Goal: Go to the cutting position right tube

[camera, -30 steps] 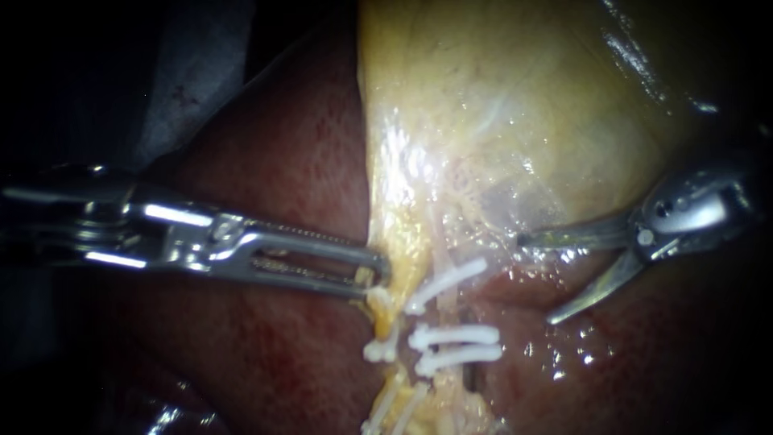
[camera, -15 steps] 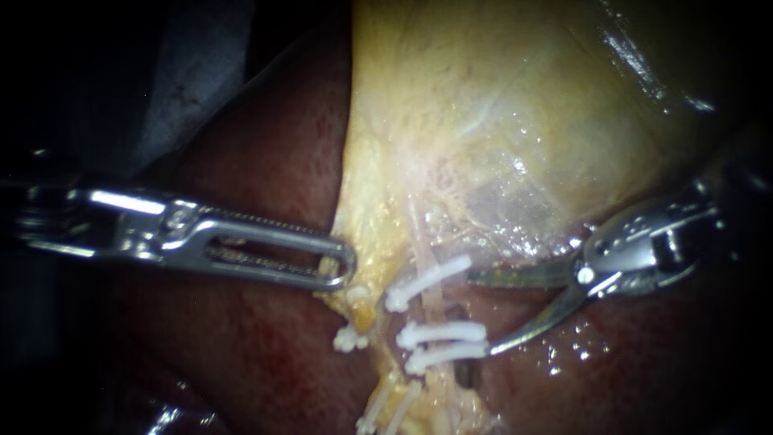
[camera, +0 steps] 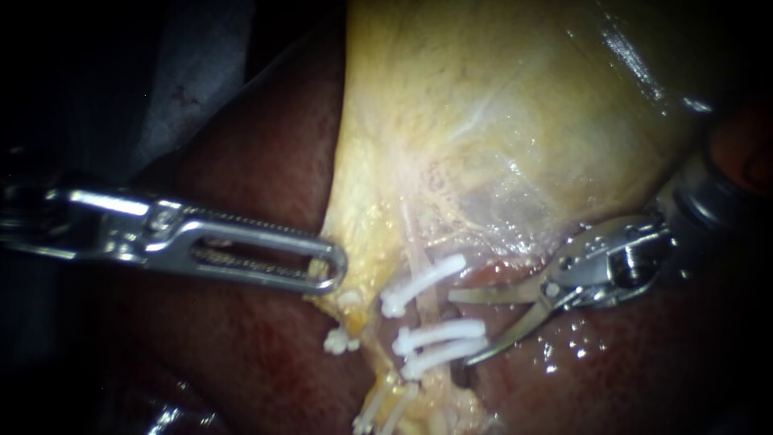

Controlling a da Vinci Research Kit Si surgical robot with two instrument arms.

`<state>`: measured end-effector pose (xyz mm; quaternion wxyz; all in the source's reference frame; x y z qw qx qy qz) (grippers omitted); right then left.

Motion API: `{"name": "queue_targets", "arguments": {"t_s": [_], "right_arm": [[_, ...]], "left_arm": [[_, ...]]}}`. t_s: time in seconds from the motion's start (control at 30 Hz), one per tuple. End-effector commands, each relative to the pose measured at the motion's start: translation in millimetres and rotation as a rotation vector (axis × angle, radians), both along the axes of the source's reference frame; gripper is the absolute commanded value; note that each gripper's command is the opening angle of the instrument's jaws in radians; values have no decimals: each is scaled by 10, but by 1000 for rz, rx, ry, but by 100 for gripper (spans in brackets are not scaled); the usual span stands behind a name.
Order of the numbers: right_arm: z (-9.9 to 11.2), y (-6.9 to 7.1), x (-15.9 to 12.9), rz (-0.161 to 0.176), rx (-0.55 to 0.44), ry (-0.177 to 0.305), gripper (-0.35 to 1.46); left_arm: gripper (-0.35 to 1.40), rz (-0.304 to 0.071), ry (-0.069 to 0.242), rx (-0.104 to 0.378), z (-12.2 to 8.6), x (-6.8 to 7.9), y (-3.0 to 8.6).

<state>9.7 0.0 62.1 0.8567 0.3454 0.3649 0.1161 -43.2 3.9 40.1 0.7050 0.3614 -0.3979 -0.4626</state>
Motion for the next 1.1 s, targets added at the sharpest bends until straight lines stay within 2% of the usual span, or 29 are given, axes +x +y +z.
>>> {"name": "queue_targets", "arguments": {"t_s": [0.03,0.3,0.67,1.1], "right_arm": [[0,0,1,1,0,0,83],[2,-1,14,1,19,-5,73],[7,-6,38,-17,39,-1,64],[9,-4,50,1,64,-20,42]], "left_arm": [[-35,0,1,0,-1,0,0],[-35,0,0,1,-3,1,0],[-35,3,2,2,-4,2,0],[-35,3,2,2,-4,2,0]]}}
